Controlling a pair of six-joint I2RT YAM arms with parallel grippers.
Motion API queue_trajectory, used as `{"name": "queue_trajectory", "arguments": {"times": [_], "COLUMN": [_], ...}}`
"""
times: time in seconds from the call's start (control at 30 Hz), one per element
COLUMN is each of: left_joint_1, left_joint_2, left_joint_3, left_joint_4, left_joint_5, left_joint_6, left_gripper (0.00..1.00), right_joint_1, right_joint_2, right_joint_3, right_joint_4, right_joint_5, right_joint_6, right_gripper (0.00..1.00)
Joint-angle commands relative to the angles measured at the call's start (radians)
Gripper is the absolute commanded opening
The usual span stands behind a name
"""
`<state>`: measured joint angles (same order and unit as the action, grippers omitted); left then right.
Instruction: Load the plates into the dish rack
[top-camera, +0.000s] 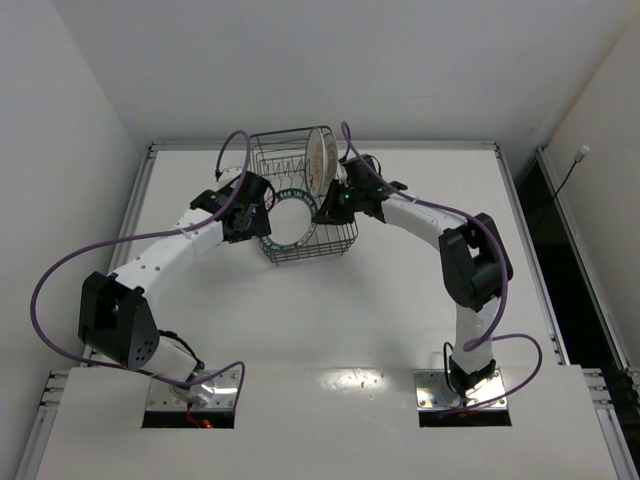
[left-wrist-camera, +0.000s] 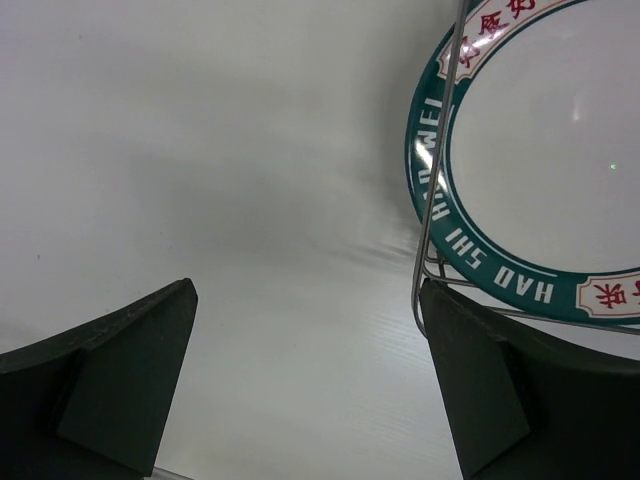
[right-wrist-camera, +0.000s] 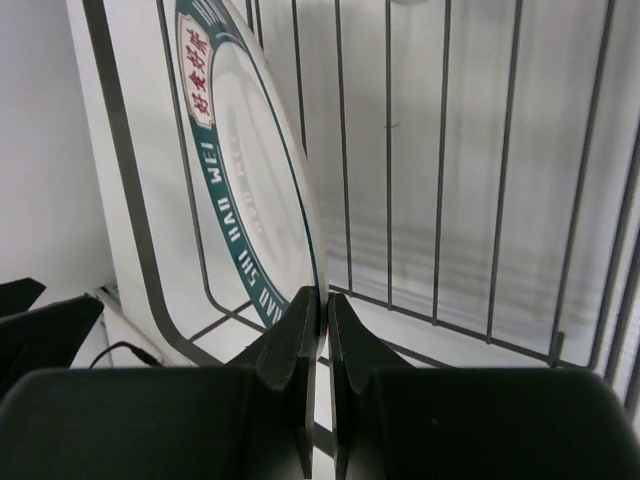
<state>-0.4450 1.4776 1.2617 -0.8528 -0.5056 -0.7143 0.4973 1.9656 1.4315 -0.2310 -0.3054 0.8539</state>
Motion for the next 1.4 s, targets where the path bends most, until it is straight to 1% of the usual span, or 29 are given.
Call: {"name": "queue_trajectory", "arguments": {"times": [0.0,0.17,0.27,0.3,0.33,0.4,0.43,0.47,0.5,0.53,0.6,0.63,0.7,0.73,0.77,0.8,0.83,0.87,0.9,0.93,1.03,1.07,1.2,1.3,1.37], "left_joint_1": [0.006,0.006,0.006,0.006,0.006,0.006,0.006,0.006,0.006,0.006,0.006,0.006,0.006,0.006,0.006,0.006,0.006,0.006,0.006,0.006,0.006,0.006,0.006,-0.003,-0.015], "left_joint_2": [-0.003,-0.003,-0.014,-0.014,-0.025,-0.034,-0.034,-0.034,-0.043,-0.043,-0.043,-0.054,-0.054,-0.054,-0.054,-0.063,-0.063,-0.072,-0.082,-0.082,-0.106,-0.115,-0.125,-0.143,-0.154], "left_joint_3": [0.039,0.030,0.030,0.030,0.030,0.030,0.030,0.030,0.030,0.030,0.030,0.021,0.021,0.021,0.021,0.021,0.021,0.021,0.021,0.021,0.010,0.010,0.001,0.001,0.001], "left_joint_4": [-0.017,-0.037,-0.048,-0.048,-0.048,-0.057,-0.057,-0.057,-0.057,-0.057,-0.057,-0.057,-0.057,-0.057,-0.057,-0.057,-0.057,-0.066,-0.066,-0.078,-0.089,-0.098,-0.126,-0.173,-0.205], "left_joint_5": [-0.016,-0.007,-0.007,-0.017,-0.027,-0.037,-0.037,-0.046,-0.047,-0.047,-0.047,-0.047,-0.047,-0.047,-0.047,-0.047,-0.047,-0.047,-0.047,-0.047,-0.056,-0.056,-0.056,-0.068,-0.088], "left_joint_6": [0.012,0.012,0.012,0.012,0.012,0.012,0.012,0.012,0.003,0.003,0.003,0.003,0.003,0.003,0.003,0.003,-0.007,-0.007,-0.007,-0.007,-0.016,-0.016,-0.051,-0.074,-0.083], "left_gripper": [0.93,0.93,0.93,0.93,0.93,0.93,0.93,0.93,0.93,0.93,0.93,0.93,0.93,0.93,0.93,0.93,0.93,0.93,0.93,0.93,0.93,0.93,0.93,0.93,0.93], "right_joint_1": [0.004,0.004,0.004,0.004,0.004,0.004,0.004,0.004,-0.005,-0.005,-0.005,-0.005,-0.005,0.004,0.004,0.004,0.004,0.004,0.004,0.004,0.014,0.024,0.064,0.076,0.112], "right_joint_2": [0.004,0.045,0.044,0.033,0.021,-0.016,-0.025,-0.025,-0.037,-0.037,-0.027,-0.016,0.013,0.028,0.064,0.085,0.108,0.155,0.176,0.191,0.200,0.210,0.230,0.249,0.250], "right_joint_3": [-0.019,-0.028,0.007,0.024,0.047,0.148,0.193,0.275,0.326,0.421,0.504,0.577,0.656,0.737,0.779,0.821,0.912,0.953,1.019,1.037,1.026,1.026,1.035,1.035,1.035], "right_joint_4": [0.191,0.326,0.289,0.253,0.149,0.018,-0.114,-0.169,-0.229,-0.342,-0.425,-0.483,-0.534,-0.556,-0.586,-0.605,-0.641,-0.660,-0.674,-0.674,-0.659,-0.637,-0.591,-0.539,-0.506], "right_joint_5": [-0.090,-0.172,-0.143,-0.120,-0.066,0.013,0.099,0.139,0.182,0.260,0.345,0.370,0.444,0.465,0.483,0.536,0.564,0.612,0.630,0.669,0.725,0.771,0.873,0.937,1.000], "right_joint_6": [0.033,0.102,0.091,0.079,0.059,-0.027,-0.057,-0.106,-0.122,-0.156,-0.177,-0.188,-0.219,-0.228,-0.242,-0.260,-0.271,-0.291,-0.300,-0.309,-0.352,-0.364,-0.444,-0.475,-0.515], "right_gripper": [0.00,0.00,0.00,0.00,0.00,0.00,0.00,0.00,0.00,0.00,0.00,0.00,0.00,0.00,0.00,0.00,0.00,0.00,0.00,0.00,0.00,0.00,0.00,0.00,0.00]}}
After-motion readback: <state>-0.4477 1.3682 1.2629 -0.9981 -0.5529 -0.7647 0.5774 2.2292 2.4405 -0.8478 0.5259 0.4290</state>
